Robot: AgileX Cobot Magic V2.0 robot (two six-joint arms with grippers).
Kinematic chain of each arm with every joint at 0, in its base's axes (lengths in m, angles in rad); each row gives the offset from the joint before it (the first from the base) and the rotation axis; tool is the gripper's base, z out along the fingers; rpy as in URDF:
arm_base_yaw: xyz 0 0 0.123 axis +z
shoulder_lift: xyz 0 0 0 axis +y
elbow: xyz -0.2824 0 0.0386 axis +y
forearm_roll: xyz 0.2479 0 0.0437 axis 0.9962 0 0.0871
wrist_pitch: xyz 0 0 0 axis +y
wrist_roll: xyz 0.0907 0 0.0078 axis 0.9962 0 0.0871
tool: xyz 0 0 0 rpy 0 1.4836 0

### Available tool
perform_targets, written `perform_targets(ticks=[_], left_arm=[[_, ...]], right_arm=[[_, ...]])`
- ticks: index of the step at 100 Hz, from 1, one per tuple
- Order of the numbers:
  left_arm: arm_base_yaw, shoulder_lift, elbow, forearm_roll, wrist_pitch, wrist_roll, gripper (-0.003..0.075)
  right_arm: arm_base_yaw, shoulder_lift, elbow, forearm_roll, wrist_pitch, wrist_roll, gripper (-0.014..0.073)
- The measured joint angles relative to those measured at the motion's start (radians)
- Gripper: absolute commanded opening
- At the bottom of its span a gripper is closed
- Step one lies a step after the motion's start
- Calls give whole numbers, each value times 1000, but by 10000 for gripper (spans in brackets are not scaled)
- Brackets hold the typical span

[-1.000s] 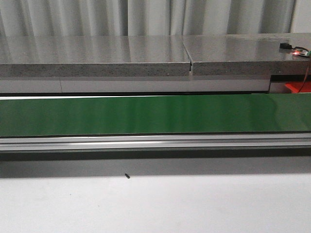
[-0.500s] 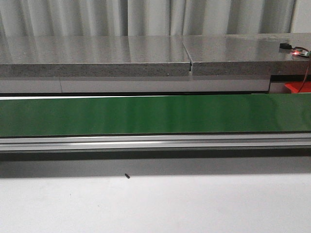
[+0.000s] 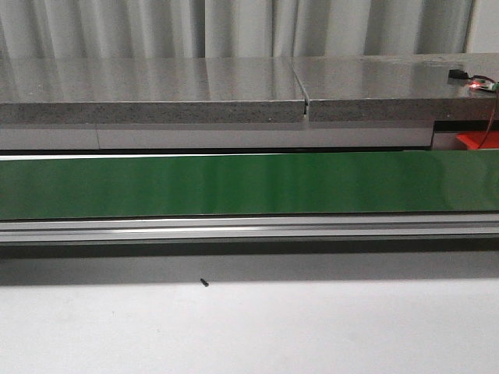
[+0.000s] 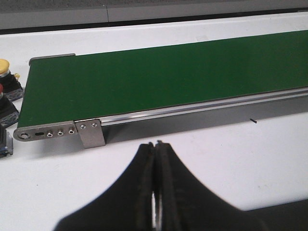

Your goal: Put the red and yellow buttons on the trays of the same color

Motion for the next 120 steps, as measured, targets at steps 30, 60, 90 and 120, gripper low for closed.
perform_targets(ticks=[30, 60, 90, 120], left_arm=[[0, 0, 0, 0, 0, 0, -20], [0, 0, 0, 0, 0, 0, -20], [0, 0, 0, 0, 0, 0, -20], [0, 0, 0, 0, 0, 0, -20]], right_arm=[[0, -162, 122, -2, 2, -13, -67], [0, -180, 126, -2, -4, -13, -67], [0, -181, 126, -2, -5, -16, -67], [0, -181, 126, -2, -6, -16, -67]])
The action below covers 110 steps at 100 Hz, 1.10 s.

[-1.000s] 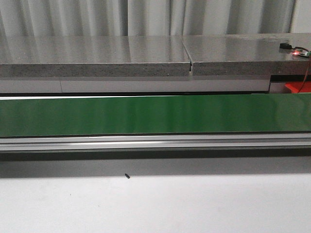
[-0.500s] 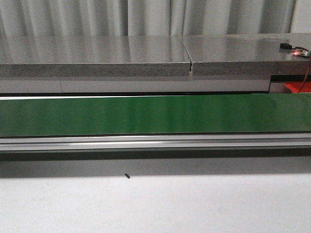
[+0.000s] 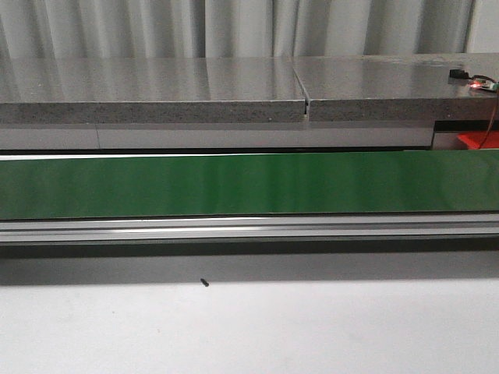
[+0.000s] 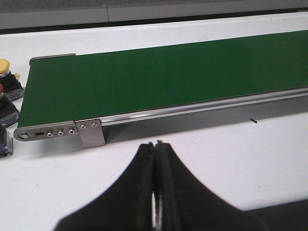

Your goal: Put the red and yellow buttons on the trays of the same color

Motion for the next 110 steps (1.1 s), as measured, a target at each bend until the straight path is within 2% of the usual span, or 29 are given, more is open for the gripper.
perform_targets(ticks=[23, 62, 90, 100, 107, 110], left_arm=[[0, 0, 0, 0, -3, 0, -20], [0, 9, 49, 47, -91, 0, -20], [99, 166, 49, 31, -190, -18, -16], [154, 241, 49, -25, -236, -23, 50], [183, 289, 49, -53, -268, -25, 160], [191, 308, 49, -59, -285, -25, 233]], right_arm=[[0, 0, 0, 0, 0, -1, -67], [0, 0, 0, 0, -1, -1, -67], [0, 0, 0, 0, -1, -1, -67], [0, 0, 0, 0, -1, -1, -67], [0, 0, 0, 0, -1, -1, -67], [0, 0, 0, 0, -1, -1, -67]])
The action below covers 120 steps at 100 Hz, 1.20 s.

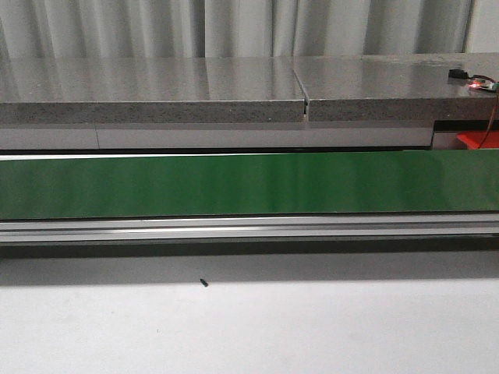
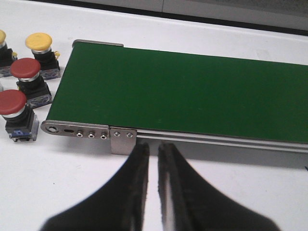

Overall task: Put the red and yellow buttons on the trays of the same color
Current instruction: 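Move the left gripper over another red button on the table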

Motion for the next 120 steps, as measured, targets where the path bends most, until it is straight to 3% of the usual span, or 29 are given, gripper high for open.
perform_targets(ticks=[9, 19, 48, 81, 120], left_arm=[[16, 55, 0, -11, -34, 0, 437], [32, 114, 0, -12, -61, 0, 554], [185, 322, -112, -15, -48, -2, 543], [440, 652, -352, -15, 168, -2, 543], [475, 1001, -580, -17, 275, -2, 543]], right_arm=[[0, 0, 0, 0, 0, 0, -67], [0, 0, 0, 0, 0, 0, -67], [0, 0, 0, 0, 0, 0, -67], [0, 0, 0, 0, 0, 0, -67], [0, 0, 0, 0, -1, 0, -67]])
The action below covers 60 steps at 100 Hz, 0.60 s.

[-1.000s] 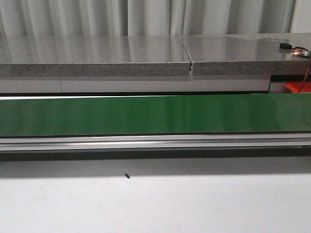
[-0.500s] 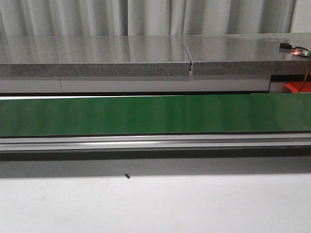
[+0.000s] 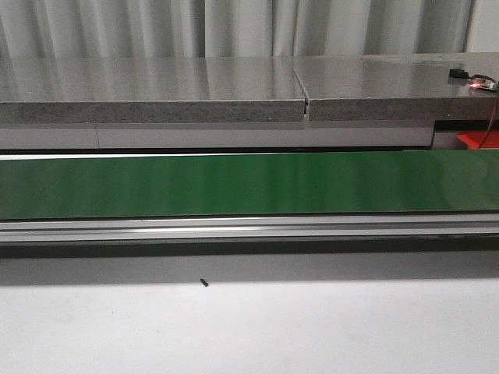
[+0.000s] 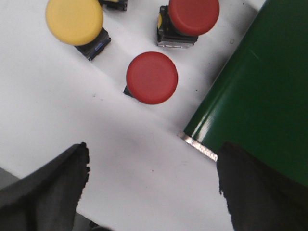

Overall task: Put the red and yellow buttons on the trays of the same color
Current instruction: 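Move the left gripper over another red button on the table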

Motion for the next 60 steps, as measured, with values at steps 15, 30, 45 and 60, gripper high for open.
perform_targets(ticks=[15, 30, 45, 60], left_arm=[[0, 98, -71, -1, 37, 0, 543], [0, 178, -111, -1, 62, 0, 543], [0, 238, -131, -2, 49, 0, 543], [0, 272, -135, -7, -1, 0, 507]], right_arm=[[0, 0, 0, 0, 0, 0, -67], [0, 0, 0, 0, 0, 0, -67], [0, 0, 0, 0, 0, 0, -67], [0, 0, 0, 0, 0, 0, -67]])
